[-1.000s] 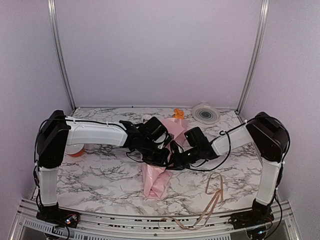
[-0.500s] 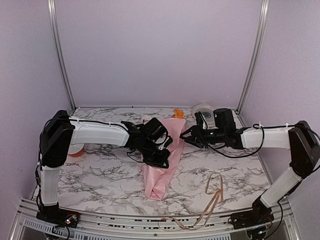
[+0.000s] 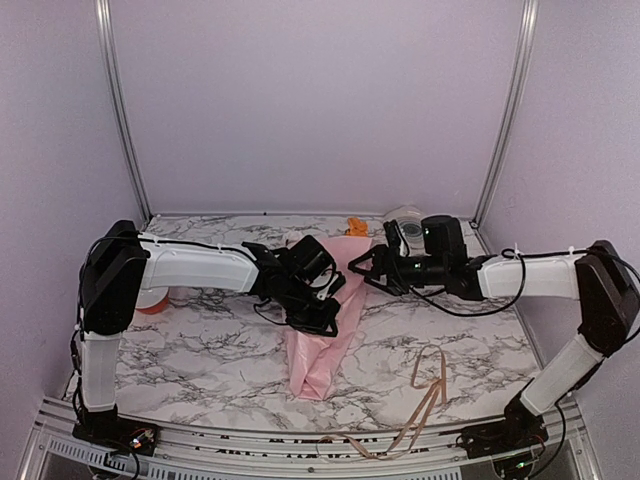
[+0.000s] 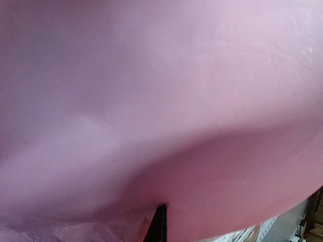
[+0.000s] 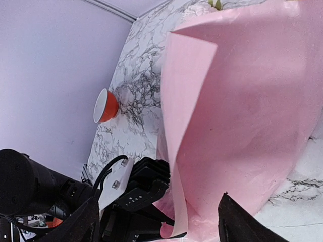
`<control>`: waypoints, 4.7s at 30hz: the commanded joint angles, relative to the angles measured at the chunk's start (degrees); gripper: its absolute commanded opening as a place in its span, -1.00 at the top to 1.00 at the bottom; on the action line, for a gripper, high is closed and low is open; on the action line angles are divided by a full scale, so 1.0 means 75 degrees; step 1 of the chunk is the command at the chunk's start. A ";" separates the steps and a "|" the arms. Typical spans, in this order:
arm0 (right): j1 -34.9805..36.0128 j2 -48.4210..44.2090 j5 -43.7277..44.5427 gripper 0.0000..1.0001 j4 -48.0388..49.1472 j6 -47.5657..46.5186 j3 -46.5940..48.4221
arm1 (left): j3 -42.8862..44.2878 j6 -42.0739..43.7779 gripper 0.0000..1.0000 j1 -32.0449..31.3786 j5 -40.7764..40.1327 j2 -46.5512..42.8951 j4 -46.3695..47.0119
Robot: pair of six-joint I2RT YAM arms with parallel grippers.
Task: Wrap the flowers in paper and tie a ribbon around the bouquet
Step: Fold the two-thirds-folded wrapping paper at the center of the board, then press the fold line of the folded bouquet.
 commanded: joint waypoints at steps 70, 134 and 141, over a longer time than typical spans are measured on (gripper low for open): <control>-0.0498 0.2475 -0.0297 1.00 0.1063 -0.0917 0.0556 | 0.3482 0.4130 0.28 -0.2629 0.0287 0.2467 -0.3053; -0.0288 0.2287 -0.1933 -0.60 -0.1026 -0.2682 0.0046 | 0.3124 0.3860 0.12 -0.2730 -0.4820 0.2012 -0.2652; -0.0248 0.2510 -0.2036 0.29 0.0135 -0.1959 -0.0204 | 0.2974 0.3889 0.12 -0.2730 -0.4808 0.1920 -0.2522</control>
